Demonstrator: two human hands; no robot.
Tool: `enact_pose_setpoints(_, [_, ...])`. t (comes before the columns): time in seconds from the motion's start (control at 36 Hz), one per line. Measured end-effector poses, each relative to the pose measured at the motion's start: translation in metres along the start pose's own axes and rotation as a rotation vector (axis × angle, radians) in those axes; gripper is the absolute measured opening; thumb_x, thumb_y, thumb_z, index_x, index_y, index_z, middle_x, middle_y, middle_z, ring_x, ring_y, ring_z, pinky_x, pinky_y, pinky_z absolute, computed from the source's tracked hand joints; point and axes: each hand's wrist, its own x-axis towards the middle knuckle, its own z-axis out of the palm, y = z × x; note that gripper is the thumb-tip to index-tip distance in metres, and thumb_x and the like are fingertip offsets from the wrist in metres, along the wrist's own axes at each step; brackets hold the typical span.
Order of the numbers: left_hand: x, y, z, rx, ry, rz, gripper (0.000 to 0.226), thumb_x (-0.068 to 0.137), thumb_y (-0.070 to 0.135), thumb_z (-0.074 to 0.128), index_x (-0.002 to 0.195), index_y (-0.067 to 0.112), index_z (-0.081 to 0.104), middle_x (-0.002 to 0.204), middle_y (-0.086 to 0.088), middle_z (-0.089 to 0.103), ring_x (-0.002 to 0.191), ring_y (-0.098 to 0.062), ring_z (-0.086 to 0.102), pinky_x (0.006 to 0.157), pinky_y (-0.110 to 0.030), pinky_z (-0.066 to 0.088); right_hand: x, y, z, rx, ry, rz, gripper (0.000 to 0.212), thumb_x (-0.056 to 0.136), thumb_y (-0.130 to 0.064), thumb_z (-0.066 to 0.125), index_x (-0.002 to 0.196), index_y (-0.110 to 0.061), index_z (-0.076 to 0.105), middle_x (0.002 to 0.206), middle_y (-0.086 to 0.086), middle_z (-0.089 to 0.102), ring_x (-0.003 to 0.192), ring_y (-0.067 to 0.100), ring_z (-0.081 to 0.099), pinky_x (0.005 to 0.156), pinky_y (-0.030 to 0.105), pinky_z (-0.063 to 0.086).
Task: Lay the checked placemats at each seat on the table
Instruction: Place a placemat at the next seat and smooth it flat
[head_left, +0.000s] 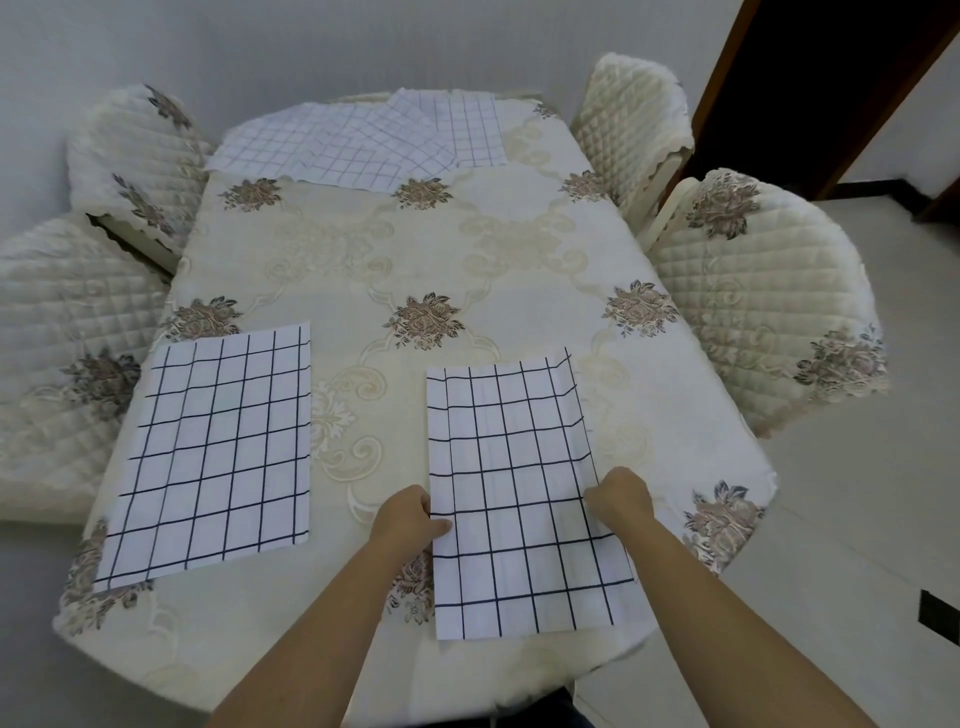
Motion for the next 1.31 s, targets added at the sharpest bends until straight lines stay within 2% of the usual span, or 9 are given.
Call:
enact_pose_setpoints(0.11, [0.0, 0.0, -0.001, 0.004, -0.01, -0.006, 0.035, 0.083, 0.025, 0.067, 0.067, 0.021, 0.036, 0.07, 0.006, 0.044, 0.071, -0.013, 0.045, 0.052, -0.017, 0.029, -0.002, -0.001, -0.013, 0.113, -0.057, -0.035, 0.038, 0.085, -0.006, 0.053, 0.055, -0.013, 0.03, 0.055, 0.001, 0.031, 0.05, 0.015, 0.031, 0.045, 0.021, 0.022])
enact_pose_setpoints(0.31, [0.002, -0.003, 0.0, -0.049, -0.036, -0.014, 0.031, 0.085, 0.022, 0.063, 0.068, 0.018, 0.037, 0.071, 0.004, 0.044, 0.067, -0.012, 0.042, 0.054, -0.02, 0.03, -0.002, -0.006, -0.02, 0.273, -0.146, 0.002, 0.034, 0.086, -0.008, 0.055, 0.061, -0.014, 0.033, 0.057, 0.002, 0.029, 0.048, 0.016, 0.027, 0.046, 0.021, 0.022])
enact_pose_setpoints(0.53, [0.006, 0.008, -0.014, -0.087, -0.194, -0.033, 0.028, 0.086, 0.006, 0.048, 0.064, 0.015, 0.032, 0.068, 0.0, 0.037, 0.06, -0.011, 0.036, 0.052, -0.021, 0.027, 0.002, 0.002, -0.02, 0.281, -0.071, -0.045, 0.044, 0.084, 0.004, 0.053, 0.054, -0.015, 0.028, 0.053, 0.002, 0.025, 0.046, 0.015, 0.026, 0.047, 0.023, 0.02])
enact_pose_setpoints(0.83, [0.029, 0.04, -0.011, -0.097, -0.039, -0.015, 0.027, 0.089, 0.005, 0.045, 0.067, 0.017, 0.035, 0.07, 0.001, 0.039, 0.06, -0.012, 0.036, 0.053, -0.022, 0.028, 0.031, 0.005, -0.037, 0.254, 0.053, -0.154, 0.005, 0.087, -0.001, 0.051, 0.085, -0.004, 0.055, 0.074, 0.009, 0.049, 0.063, 0.018, 0.043, 0.05, 0.024, 0.03])
enact_pose_setpoints(0.97, [0.046, 0.082, 0.0, -0.144, 0.022, -0.035, 0.01, 0.091, 0.006, 0.043, 0.086, 0.014, 0.047, 0.084, -0.001, 0.049, 0.079, -0.019, 0.047, 0.059, -0.024, 0.036, 0.061, -0.001, -0.069, 0.243, 0.072, -0.208, 0.014, 0.091, -0.005, 0.05, 0.098, 0.004, 0.058, 0.088, 0.014, 0.055, 0.073, 0.02, 0.047, 0.051, 0.024, 0.032])
enact_pose_setpoints(1.06, [0.059, 0.109, 0.009, -0.208, 0.067, -0.049, 0.018, 0.091, 0.005, 0.042, 0.105, 0.008, 0.054, 0.094, -0.006, 0.054, 0.083, -0.021, 0.049, 0.07, -0.027, 0.039, 0.083, 0.001, -0.088, 0.244, 0.097, -0.214, 0.021, 0.092, -0.005, 0.048, 0.106, 0.009, 0.056, 0.104, 0.024, 0.06, 0.081, 0.027, 0.052, 0.06, 0.026, 0.034])
enact_pose_setpoints(1.17, [0.076, 0.137, 0.023, -0.249, 0.123, -0.052, 0.021, 0.091, 0.005, 0.041, 0.107, 0.006, 0.055, 0.102, -0.014, 0.06, 0.082, -0.021, 0.049, 0.072, -0.026, 0.039, 0.111, 0.005, -0.109, 0.225, 0.111, -0.212, 0.023, 0.093, -0.005, 0.047, 0.11, 0.008, 0.054, 0.113, 0.024, 0.059, 0.091, 0.033, 0.055, 0.069, 0.032, 0.044])
enact_pose_setpoints(1.22, [0.079, 0.145, 0.03, -0.245, 0.15, -0.052, 0.021, 0.091, 0.006, 0.041, 0.107, 0.006, 0.055, 0.102, -0.015, 0.062, 0.081, -0.021, 0.049, 0.071, -0.026, 0.038, 0.119, 0.007, -0.114, 0.213, 0.113, -0.217, 0.025, 0.094, -0.005, 0.046, 0.115, 0.006, 0.052, 0.113, 0.021, 0.059, 0.099, 0.033, 0.055, 0.079, 0.033, 0.045])
enact_pose_setpoints(1.31, [0.081, 0.154, 0.043, -0.189, 0.207, -0.064, 0.017, 0.092, 0.011, 0.043, 0.105, 0.007, 0.053, 0.097, -0.014, 0.064, 0.08, -0.027, 0.054, 0.069, -0.029, 0.04, 0.134, 0.011, -0.121, 0.178, 0.081, -0.236, 0.027, 0.092, -0.006, 0.047, 0.118, 0.001, 0.05, 0.098, 0.012, 0.057, 0.084, 0.024, 0.05, 0.069, 0.028, 0.039])
